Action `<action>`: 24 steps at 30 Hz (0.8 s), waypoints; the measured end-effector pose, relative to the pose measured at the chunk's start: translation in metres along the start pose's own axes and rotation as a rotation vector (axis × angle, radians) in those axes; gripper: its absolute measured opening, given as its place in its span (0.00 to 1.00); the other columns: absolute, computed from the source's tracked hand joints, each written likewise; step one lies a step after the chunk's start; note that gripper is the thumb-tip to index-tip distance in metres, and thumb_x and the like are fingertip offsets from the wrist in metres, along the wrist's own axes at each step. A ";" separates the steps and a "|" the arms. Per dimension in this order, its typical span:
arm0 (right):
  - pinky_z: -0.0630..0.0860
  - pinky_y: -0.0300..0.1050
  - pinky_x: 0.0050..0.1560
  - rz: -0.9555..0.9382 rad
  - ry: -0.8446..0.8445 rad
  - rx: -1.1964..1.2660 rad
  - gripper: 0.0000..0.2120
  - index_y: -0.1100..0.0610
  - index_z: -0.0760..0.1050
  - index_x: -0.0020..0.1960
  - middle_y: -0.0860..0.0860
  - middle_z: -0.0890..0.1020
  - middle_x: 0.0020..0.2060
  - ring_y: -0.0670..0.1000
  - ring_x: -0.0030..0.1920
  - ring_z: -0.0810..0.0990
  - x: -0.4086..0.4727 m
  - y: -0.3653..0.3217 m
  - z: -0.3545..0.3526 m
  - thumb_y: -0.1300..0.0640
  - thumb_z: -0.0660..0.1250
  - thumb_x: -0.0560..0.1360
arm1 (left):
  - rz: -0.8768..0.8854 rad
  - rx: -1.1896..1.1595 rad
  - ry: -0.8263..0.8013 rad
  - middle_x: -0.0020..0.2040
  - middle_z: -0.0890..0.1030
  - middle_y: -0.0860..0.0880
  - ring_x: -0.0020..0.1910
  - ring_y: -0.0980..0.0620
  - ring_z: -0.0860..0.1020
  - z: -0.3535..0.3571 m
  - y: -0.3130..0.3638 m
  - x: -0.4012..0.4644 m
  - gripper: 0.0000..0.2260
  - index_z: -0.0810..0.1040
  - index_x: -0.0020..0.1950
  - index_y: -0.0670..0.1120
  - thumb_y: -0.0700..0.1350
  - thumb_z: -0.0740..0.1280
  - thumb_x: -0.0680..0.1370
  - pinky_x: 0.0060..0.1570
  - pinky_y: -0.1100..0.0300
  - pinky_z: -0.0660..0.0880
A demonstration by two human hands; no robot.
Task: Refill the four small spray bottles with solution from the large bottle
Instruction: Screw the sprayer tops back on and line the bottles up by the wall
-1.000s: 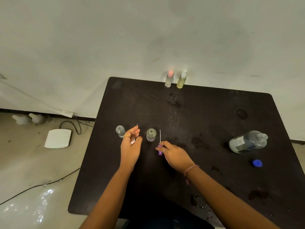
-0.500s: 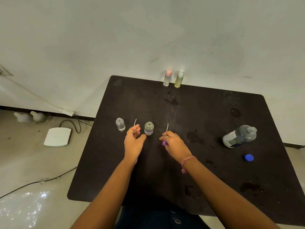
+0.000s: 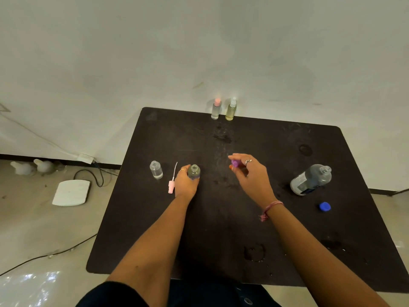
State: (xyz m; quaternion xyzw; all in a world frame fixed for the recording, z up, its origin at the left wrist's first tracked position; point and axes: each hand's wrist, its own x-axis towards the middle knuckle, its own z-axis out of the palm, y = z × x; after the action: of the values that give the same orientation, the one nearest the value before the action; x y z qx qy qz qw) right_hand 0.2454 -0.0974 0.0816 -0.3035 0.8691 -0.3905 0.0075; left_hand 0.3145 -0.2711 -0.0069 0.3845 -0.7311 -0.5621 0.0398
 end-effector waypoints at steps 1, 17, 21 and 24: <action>0.69 0.23 0.51 0.015 0.009 0.018 0.12 0.56 0.77 0.58 0.49 0.79 0.53 0.39 0.50 0.75 0.001 -0.003 -0.003 0.63 0.67 0.76 | 0.003 0.005 -0.003 0.59 0.79 0.47 0.59 0.50 0.77 -0.001 0.000 0.000 0.20 0.71 0.67 0.42 0.38 0.69 0.76 0.59 0.62 0.71; 0.74 0.28 0.49 0.078 0.149 0.199 0.10 0.58 0.79 0.54 0.47 0.83 0.45 0.37 0.46 0.80 0.036 -0.053 -0.055 0.57 0.70 0.73 | 0.260 -0.065 0.063 0.53 0.73 0.56 0.52 0.59 0.76 -0.014 0.014 -0.022 0.18 0.73 0.55 0.53 0.44 0.76 0.70 0.51 0.68 0.72; 0.76 0.33 0.53 0.036 0.136 0.229 0.12 0.58 0.79 0.55 0.49 0.84 0.46 0.43 0.48 0.82 0.040 -0.069 -0.070 0.56 0.71 0.73 | 0.316 -0.136 0.128 0.52 0.74 0.55 0.51 0.60 0.75 -0.019 0.033 -0.036 0.18 0.74 0.55 0.51 0.44 0.77 0.69 0.50 0.71 0.71; 0.77 0.36 0.54 0.000 0.124 0.243 0.12 0.58 0.80 0.55 0.47 0.84 0.47 0.43 0.48 0.82 0.043 -0.083 -0.081 0.56 0.71 0.73 | 0.370 -0.178 0.177 0.52 0.75 0.54 0.49 0.61 0.76 -0.024 0.051 -0.045 0.18 0.75 0.55 0.51 0.43 0.77 0.69 0.46 0.76 0.71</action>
State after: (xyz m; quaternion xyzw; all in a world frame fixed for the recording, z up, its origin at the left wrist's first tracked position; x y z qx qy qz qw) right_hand 0.2333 -0.1081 0.2038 -0.2757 0.8142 -0.5108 -0.0099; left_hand 0.3316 -0.2588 0.0620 0.2867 -0.7304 -0.5715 0.2400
